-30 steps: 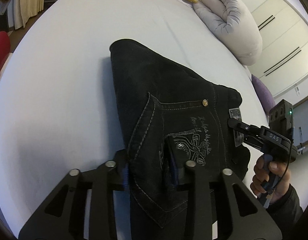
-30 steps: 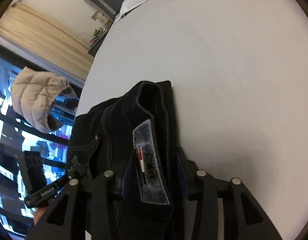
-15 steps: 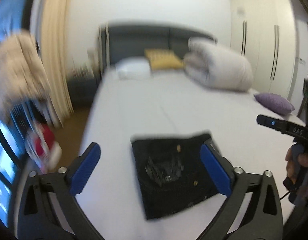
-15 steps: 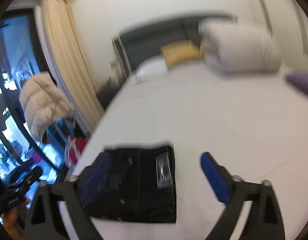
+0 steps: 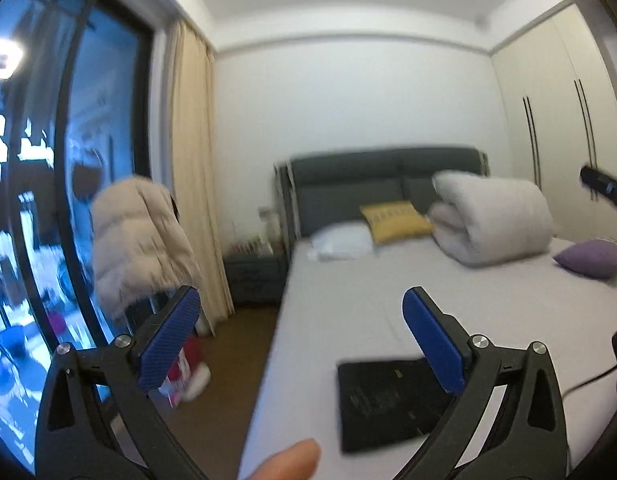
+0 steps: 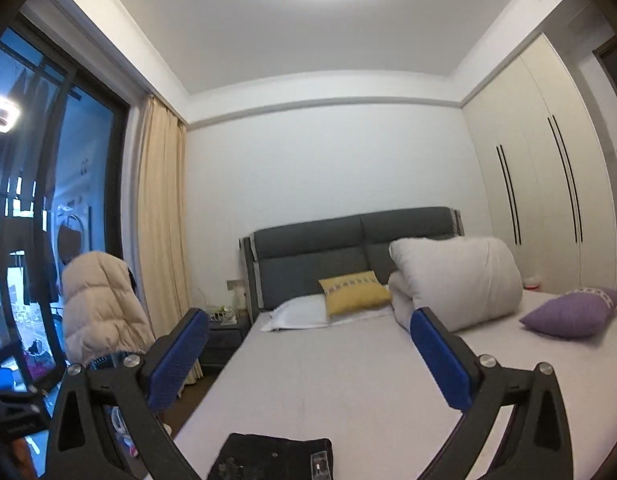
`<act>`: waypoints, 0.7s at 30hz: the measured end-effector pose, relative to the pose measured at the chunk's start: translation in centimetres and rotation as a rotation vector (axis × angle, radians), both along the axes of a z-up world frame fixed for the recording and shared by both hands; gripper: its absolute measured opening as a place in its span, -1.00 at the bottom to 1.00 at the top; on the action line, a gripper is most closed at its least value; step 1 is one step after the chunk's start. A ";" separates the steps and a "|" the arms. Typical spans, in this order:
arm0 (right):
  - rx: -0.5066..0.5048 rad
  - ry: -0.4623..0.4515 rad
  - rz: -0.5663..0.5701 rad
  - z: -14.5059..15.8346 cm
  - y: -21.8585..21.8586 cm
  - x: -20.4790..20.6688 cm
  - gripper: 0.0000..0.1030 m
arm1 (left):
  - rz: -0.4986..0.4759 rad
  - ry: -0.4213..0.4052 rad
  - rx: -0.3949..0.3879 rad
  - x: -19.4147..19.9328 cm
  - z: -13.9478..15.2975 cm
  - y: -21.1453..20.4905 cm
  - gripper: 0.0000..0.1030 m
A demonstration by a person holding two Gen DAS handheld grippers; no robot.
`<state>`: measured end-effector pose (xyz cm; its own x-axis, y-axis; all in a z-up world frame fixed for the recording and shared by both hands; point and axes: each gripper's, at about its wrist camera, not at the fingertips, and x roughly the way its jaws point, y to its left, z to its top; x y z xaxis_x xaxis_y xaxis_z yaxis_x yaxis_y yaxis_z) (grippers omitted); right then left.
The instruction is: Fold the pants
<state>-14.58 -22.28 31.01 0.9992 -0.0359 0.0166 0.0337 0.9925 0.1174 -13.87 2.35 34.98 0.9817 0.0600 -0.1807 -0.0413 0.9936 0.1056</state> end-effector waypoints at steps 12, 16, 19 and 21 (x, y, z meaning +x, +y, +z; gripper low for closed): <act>-0.047 0.254 -0.010 -1.9 3.5 0.4 1.00 | -0.012 0.416 -0.099 3.1 -6.3 0.1 1.00; -0.006 0.435 -0.024 -5.9 3.8 2.3 1.00 | -0.011 0.560 -0.183 4.6 -10.4 0.5 1.00; 0.011 0.540 -0.038 -8.6 3.8 2.8 1.00 | 0.026 0.598 -0.158 5.6 -12.7 0.5 1.00; -0.008 0.593 -0.041 -10.0 4.1 3.2 1.00 | 0.034 0.611 -0.158 6.2 -14.0 0.6 1.00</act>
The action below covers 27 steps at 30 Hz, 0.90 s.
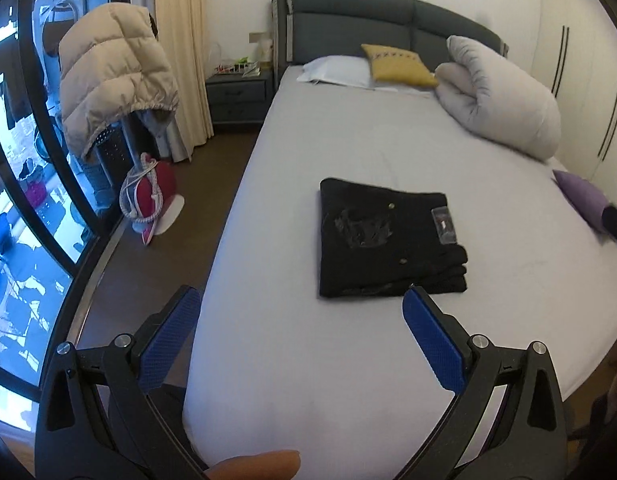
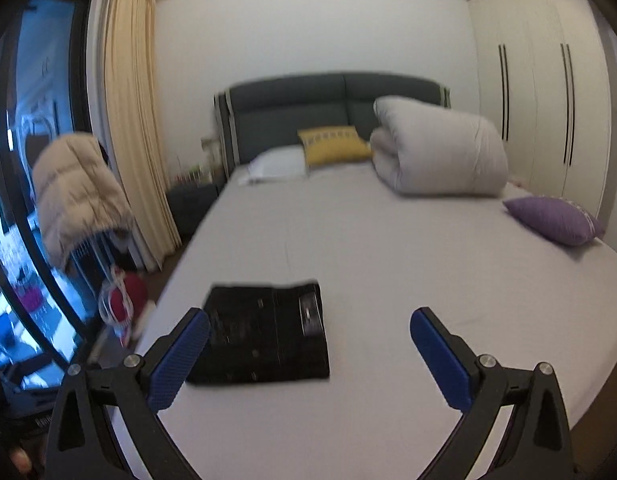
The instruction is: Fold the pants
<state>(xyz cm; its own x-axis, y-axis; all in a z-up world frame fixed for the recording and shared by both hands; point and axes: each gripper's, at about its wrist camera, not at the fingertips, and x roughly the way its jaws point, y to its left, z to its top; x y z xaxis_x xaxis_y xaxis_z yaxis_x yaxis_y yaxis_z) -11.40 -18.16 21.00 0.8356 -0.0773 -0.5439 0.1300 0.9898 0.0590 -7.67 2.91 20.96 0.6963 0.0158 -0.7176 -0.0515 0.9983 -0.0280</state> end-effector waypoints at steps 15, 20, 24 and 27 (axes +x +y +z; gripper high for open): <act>-0.024 0.115 0.046 -2.7 1.3 0.0 1.00 | -0.003 0.023 0.022 0.6 -1.6 -0.3 1.00; -0.022 0.137 0.057 -3.3 1.4 0.4 1.00 | -0.005 0.031 0.025 0.8 -2.2 -0.5 1.00; -0.021 0.157 0.059 -3.7 1.6 0.6 1.00 | -0.007 0.034 0.033 0.9 -2.5 -0.8 1.00; -0.019 0.169 0.060 -4.0 1.6 0.6 1.00 | -0.011 0.036 0.036 0.9 -2.7 -1.0 1.00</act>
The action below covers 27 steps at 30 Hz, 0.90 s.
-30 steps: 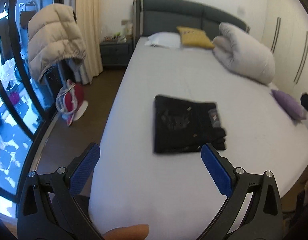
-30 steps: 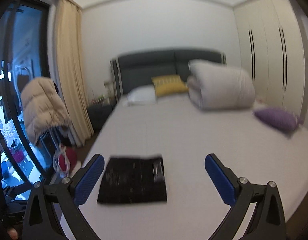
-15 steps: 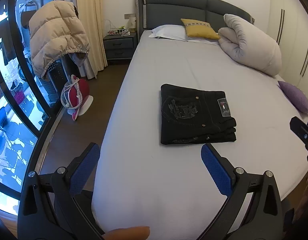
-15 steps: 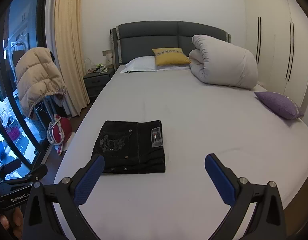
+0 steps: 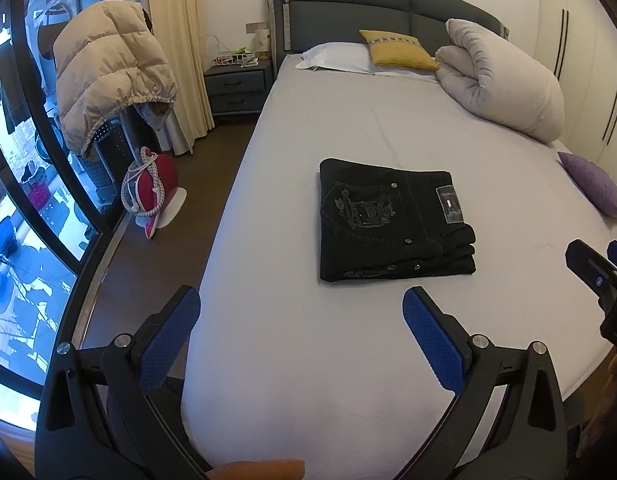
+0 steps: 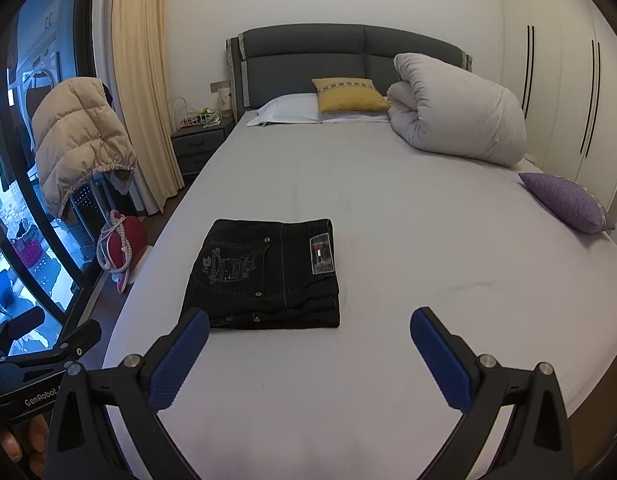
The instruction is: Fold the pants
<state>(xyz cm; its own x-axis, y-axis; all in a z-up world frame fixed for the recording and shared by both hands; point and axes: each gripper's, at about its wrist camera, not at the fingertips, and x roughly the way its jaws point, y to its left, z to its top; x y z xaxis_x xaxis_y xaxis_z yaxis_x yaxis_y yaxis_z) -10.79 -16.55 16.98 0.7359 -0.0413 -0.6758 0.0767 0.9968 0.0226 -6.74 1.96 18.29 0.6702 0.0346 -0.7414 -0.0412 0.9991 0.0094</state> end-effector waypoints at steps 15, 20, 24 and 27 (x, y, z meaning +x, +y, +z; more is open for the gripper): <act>0.006 0.028 0.006 -0.5 0.1 0.2 1.00 | -0.005 0.008 0.005 0.1 -0.4 -0.3 1.00; 0.004 0.033 0.009 -0.6 0.4 0.2 1.00 | -0.007 0.011 0.004 0.1 -0.6 -0.3 1.00; 0.005 0.036 0.009 -0.6 0.4 0.2 1.00 | -0.007 0.015 0.003 0.3 -0.8 -0.3 1.00; 0.005 0.037 0.008 -0.7 0.4 0.2 1.00 | -0.008 0.016 0.004 0.3 -0.8 -0.3 1.00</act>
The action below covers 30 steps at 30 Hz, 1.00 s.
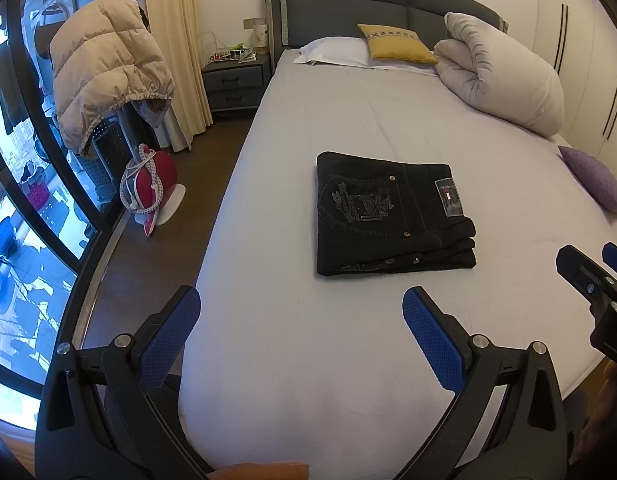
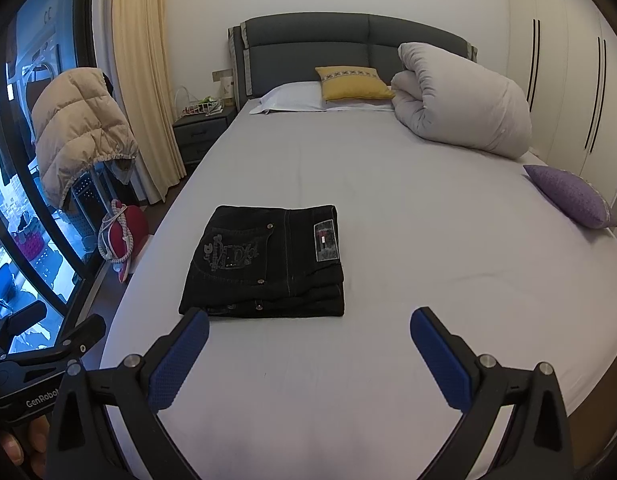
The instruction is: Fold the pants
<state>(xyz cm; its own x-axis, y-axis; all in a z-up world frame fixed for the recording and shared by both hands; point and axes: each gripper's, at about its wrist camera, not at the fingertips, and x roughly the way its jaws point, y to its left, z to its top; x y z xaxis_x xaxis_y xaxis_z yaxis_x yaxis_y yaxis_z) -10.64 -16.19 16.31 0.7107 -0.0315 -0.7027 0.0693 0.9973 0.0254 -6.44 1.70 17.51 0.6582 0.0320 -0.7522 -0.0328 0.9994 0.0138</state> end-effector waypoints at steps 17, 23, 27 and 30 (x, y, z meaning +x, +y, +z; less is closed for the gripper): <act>0.002 0.007 0.003 -0.3 -0.1 -0.1 1.00 | -0.016 0.006 0.004 0.2 -0.5 -0.1 1.00; 0.003 0.012 0.005 -0.8 -0.1 -0.4 1.00 | -0.016 0.007 0.004 0.2 -0.5 -0.1 1.00; 0.004 0.017 0.007 -1.1 -0.1 -0.6 1.00 | -0.015 0.011 0.004 0.3 -0.6 -0.1 1.00; 0.004 0.018 0.008 -1.2 -0.1 -0.5 1.00 | -0.016 0.012 0.004 0.3 -0.7 -0.1 1.00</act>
<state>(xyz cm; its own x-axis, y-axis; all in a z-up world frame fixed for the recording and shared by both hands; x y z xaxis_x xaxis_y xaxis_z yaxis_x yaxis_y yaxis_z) -11.17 -16.34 15.15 0.6984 -0.0235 -0.7153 0.0621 0.9977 0.0279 -6.18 1.63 16.86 0.6493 0.0247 -0.7602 -0.0167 0.9997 0.0182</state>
